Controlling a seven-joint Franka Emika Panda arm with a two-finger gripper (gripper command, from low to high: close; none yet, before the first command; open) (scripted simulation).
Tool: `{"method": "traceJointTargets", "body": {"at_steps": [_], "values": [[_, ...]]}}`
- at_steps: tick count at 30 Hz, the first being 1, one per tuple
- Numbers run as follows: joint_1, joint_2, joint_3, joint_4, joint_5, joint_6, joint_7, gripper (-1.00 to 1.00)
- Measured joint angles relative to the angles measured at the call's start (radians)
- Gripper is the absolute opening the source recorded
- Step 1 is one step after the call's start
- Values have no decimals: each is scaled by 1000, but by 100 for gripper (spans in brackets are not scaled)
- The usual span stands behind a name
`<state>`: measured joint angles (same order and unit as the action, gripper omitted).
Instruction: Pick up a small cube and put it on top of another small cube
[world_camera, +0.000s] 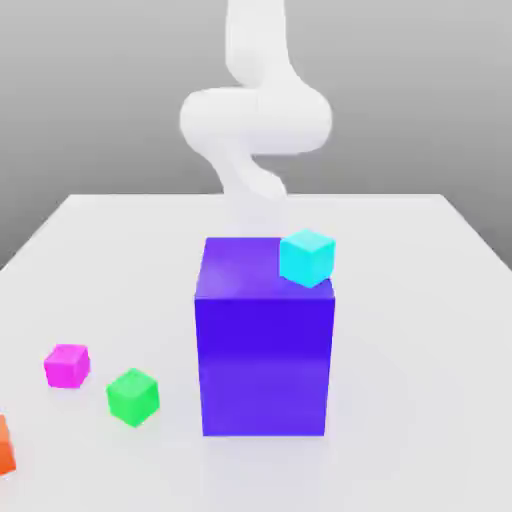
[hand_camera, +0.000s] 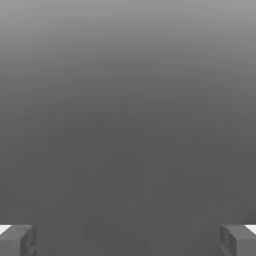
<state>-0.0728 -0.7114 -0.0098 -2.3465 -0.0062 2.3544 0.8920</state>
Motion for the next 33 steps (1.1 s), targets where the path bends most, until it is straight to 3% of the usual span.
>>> {"method": "traceJointTargets", "body": {"at_steps": [17, 21, 27, 28, 33], "values": [[-432, 624, -167, -323, -13, 381, 624, 0], [-522, 772, -208, -393, 56, 471, 710, 0], [-617, 991, -94, -369, 192, 637, 638, 0], [-636, 1021, -73, -363, 202, 662, 629, -100], [-636, 1021, -73, -363, 201, 664, 631, -100]]}}
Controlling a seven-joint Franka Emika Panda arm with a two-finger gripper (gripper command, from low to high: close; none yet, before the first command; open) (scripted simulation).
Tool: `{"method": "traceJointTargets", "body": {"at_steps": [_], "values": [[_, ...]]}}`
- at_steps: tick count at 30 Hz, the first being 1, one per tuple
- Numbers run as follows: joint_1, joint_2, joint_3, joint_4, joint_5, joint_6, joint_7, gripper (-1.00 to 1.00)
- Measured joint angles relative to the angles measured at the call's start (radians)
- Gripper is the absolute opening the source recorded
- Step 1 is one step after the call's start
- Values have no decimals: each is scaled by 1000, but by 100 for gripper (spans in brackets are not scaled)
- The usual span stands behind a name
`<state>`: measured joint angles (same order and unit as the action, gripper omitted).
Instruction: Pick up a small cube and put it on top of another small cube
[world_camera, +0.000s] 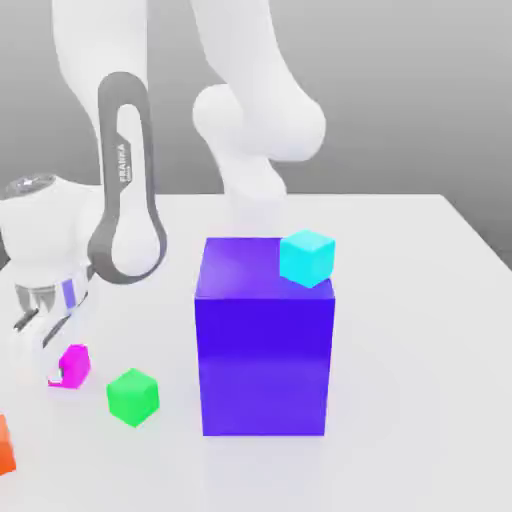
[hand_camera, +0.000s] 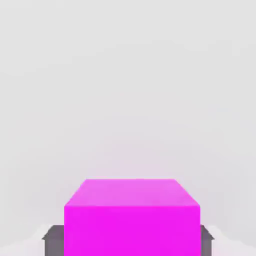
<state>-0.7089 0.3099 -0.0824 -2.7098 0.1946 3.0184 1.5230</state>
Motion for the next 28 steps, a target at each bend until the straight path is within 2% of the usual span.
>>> {"method": "traceJointTargets", "body": {"at_steps": [3, 8, 17, 19, 24, 25, 28], "values": [[6, -18, -8, -4, -7, -15, 6, -100], [50, -187, -79, -39, -121, -148, 91, -100], [242, -416, 20, -94, -192, -317, 22, -100], [258, -408, 35, -99, -203, -306, 13, -100], [266, -253, 43, -92, -191, -157, 0, -100], [265, -223, 46, -91, -184, -129, -5, 100], [265, -223, 46, -91, -184, -129, -5, 100]]}}
